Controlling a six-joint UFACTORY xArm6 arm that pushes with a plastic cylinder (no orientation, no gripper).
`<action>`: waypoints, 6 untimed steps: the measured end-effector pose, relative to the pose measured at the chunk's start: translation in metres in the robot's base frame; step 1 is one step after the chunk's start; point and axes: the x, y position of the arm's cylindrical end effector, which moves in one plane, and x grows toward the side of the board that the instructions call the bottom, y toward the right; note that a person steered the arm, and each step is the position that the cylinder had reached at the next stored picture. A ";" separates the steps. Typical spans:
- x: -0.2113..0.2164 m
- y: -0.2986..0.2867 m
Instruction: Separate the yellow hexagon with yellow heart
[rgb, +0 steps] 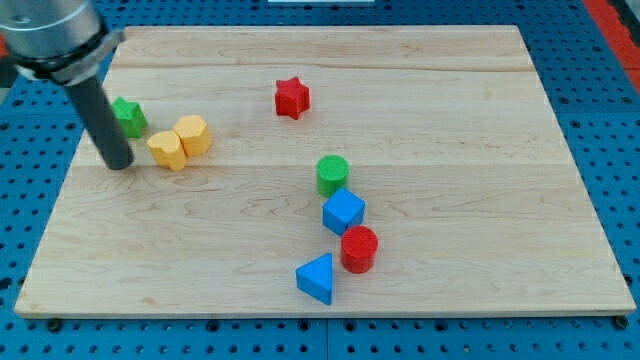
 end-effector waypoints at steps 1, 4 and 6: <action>0.005 -0.053; -0.003 -0.022; -0.053 0.088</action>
